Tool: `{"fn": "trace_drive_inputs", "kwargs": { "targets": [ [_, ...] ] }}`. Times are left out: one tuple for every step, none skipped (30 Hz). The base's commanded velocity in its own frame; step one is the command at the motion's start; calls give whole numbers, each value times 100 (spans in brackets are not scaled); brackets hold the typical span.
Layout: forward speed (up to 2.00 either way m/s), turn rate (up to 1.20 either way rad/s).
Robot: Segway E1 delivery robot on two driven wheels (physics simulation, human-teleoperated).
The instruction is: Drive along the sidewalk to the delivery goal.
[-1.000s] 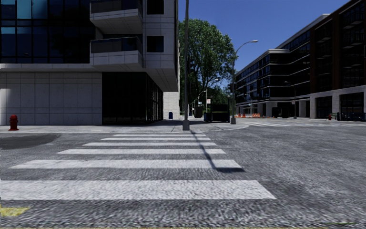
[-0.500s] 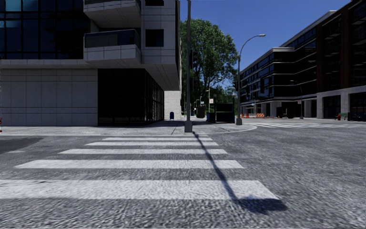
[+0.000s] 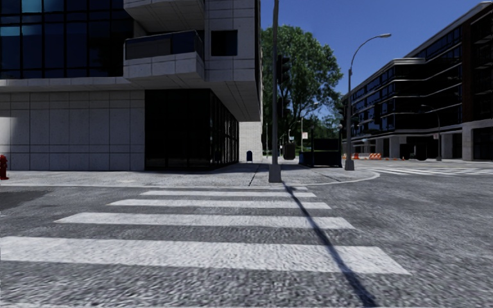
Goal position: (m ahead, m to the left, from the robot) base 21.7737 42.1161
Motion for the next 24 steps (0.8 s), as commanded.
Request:
{"fn": "trace_drive_inputs", "kwargs": {
  "targets": [
    [200, 0],
    [200, 0],
    [200, 0],
    [200, 0],
    [200, 0],
    [200, 0],
    [200, 0],
    [200, 0],
    [200, 0],
    [200, 0],
    [200, 19],
    [200, 42],
    [200, 65],
    [200, 77],
    [200, 77],
    [200, 79],
    [200, 80],
    [200, 71],
    [200, 71],
    [200, 57],
    [200, 39],
    [200, 15],
    [200, 8],
    [200, 6]
  ]
}}
